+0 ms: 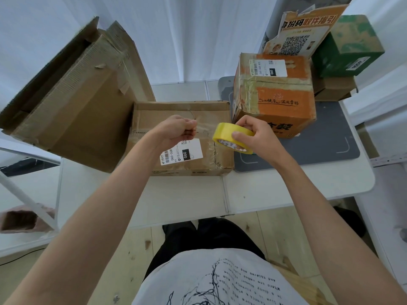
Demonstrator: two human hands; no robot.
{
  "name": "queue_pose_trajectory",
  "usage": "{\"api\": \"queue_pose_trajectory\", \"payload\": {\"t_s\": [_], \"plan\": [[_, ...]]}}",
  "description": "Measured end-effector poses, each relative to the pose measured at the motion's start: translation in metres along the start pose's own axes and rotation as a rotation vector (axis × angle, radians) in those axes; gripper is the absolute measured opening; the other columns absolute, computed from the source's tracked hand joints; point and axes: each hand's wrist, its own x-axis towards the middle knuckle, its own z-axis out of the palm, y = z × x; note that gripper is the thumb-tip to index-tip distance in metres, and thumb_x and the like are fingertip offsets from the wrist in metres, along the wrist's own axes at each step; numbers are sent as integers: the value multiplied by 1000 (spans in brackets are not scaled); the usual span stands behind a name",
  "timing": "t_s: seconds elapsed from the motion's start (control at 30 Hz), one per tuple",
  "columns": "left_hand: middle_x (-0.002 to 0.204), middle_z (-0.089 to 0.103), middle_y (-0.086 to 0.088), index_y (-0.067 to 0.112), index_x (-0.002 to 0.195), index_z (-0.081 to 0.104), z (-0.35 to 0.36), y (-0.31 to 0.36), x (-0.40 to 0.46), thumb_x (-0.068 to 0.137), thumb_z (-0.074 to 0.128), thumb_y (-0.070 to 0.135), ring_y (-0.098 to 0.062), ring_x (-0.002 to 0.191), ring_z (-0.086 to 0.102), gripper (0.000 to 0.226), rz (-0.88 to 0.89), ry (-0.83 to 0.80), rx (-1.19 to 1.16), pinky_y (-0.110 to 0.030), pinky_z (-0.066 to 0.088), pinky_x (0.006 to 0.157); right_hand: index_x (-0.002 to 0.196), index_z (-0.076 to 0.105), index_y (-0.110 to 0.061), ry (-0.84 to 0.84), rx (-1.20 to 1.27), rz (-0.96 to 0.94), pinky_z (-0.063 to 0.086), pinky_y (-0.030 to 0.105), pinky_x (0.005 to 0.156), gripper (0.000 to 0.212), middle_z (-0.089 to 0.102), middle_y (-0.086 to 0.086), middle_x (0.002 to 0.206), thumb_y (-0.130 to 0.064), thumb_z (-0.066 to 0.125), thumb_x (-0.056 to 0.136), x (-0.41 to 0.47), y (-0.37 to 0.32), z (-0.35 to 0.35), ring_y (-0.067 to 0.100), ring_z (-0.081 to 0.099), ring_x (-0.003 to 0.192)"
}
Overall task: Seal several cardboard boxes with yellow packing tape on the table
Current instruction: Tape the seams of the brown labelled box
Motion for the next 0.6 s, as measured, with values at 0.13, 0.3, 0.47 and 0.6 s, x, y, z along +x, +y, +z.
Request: {"api": "queue_pose_trajectory", "payload": {"t_s": [0.13,0.3,0.47,0.6], "plan": [[76,55,-5,5,88,60,1,-7,3,106,48,8,-13,70,54,22,46,71,61,-22,50,68,96,69,-14,-9,-45,71,61,33,69,22,74,2,91,-35,73,90,5,-9,4,16,74,78],[80,55,-4,4,97,62,-5,-21,-6,107,47,9,-13,73,53,19,35,73,15,-26,49,73,94,69,-15,-44,-104,108,55,18,57,24,73,0,90,-38,76,89,7,-27,7,10,74,65],[77,55,-1,6,90,59,-3,-48,-22,107,43,7,-11,69,52,23,-1,46,-79,-22,48,68,88,67,-22,-86,-224,155,58,31,67,24,72,-1,83,-45,74,86,4,-31,20,12,73,62],[74,56,0,7,87,59,-5,-60,-30,107,45,7,-9,66,52,25,-3,71,-111,-21,47,68,84,64,-24,-126,-270,179,58,32,67,26,72,-4,81,-48,73,85,4,-32,30,9,72,60]]}}
